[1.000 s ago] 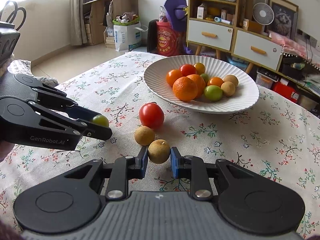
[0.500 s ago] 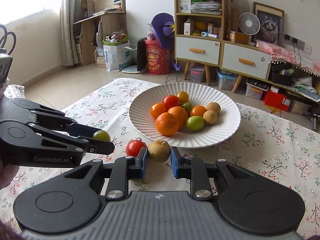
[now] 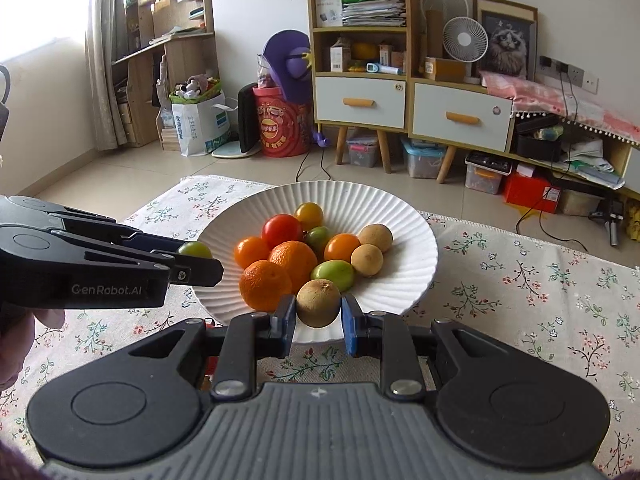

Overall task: Organize fruits
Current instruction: 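Carry the green tomato and brown fruit in both tools over the white plate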

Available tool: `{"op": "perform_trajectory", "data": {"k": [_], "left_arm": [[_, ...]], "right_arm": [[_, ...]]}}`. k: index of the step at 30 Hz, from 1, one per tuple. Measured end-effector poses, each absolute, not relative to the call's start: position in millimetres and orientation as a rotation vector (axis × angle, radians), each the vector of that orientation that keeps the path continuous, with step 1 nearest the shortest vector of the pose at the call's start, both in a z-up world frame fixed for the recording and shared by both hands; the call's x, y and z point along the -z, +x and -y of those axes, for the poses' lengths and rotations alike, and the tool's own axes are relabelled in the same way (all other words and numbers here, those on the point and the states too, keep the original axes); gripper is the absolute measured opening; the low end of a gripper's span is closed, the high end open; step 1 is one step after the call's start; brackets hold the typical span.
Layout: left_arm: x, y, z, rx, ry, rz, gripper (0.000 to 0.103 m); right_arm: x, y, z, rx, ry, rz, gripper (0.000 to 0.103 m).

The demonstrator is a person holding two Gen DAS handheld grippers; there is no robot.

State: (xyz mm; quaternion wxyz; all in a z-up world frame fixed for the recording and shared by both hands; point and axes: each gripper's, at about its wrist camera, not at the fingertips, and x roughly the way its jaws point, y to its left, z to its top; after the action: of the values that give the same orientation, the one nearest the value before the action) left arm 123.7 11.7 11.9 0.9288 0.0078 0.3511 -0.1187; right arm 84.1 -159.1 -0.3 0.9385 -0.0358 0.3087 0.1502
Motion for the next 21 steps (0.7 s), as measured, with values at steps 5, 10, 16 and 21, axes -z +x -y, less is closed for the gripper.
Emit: {"op": "perform_trajectory", "data": {"k": [5, 10, 16, 21], "left_arm": [[-7.1, 129.6, -11.2, 0.221, 0.015, -0.749, 0.019], [-2.3, 130.0, -8.9, 0.217, 0.049, -0.761, 0.019], [-3.2, 133.0, -7.0, 0.210, 0.048, -0.762, 0.019], [-5.2, 131.6, -5.8, 0.220, 0.049, -0.753, 0.020]], "right_arm": [[-0.8, 90.3, 163.1, -0.301, -0.067, -0.641, 0.022], [3.9, 92.8, 161.2, -0.306, -0.083, -0.660, 0.022], [8.0, 90.0, 155.6, -0.313, -0.117, -0.675, 0.022], [6.1, 89.0, 157.1, -0.311, -0.116, -0.675, 0.023]]}}
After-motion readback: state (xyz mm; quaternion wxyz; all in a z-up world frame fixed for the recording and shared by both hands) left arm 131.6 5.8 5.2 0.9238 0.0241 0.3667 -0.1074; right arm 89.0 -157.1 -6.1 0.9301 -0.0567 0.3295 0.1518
